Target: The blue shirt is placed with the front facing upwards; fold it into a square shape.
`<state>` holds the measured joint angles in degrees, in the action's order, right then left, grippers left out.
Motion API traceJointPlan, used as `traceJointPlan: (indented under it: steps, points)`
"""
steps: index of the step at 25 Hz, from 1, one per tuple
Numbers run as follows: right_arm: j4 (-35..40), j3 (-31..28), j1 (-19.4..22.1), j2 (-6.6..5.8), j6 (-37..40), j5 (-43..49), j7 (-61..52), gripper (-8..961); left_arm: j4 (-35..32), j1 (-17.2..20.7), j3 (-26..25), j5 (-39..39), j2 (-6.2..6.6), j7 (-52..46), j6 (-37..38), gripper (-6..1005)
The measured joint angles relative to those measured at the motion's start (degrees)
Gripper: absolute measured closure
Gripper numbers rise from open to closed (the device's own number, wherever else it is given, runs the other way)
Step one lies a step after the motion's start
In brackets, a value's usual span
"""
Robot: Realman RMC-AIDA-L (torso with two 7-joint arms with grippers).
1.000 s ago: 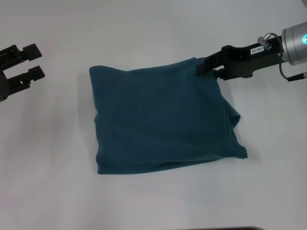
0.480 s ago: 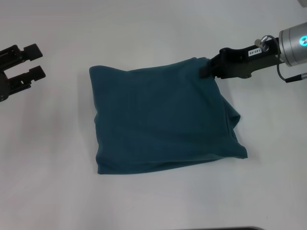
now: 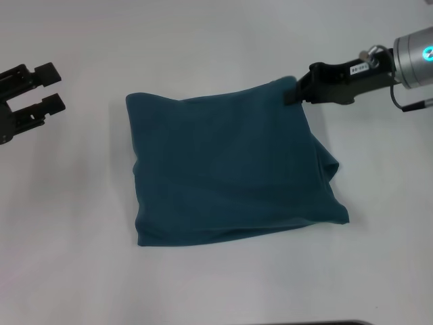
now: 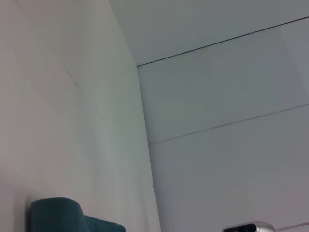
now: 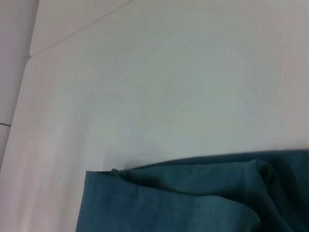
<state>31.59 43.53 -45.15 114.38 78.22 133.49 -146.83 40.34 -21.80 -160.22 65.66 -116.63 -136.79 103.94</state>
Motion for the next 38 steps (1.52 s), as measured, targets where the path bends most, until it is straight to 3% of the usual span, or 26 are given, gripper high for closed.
traceJointPlan:
  steps: [10,38]
  points:
    - [2.11,0.74,-0.12,1.14,-2.9,0.58,0.89,916,0.0,0.12,0.0,0.03,-0.13,0.04,0.32,265]
    - [0.4,2.53,-0.03,1.19,-9.11,1.95,-0.47,861,0.0,0.16,-0.33,0.08,-0.26,0.05,0.34,265]
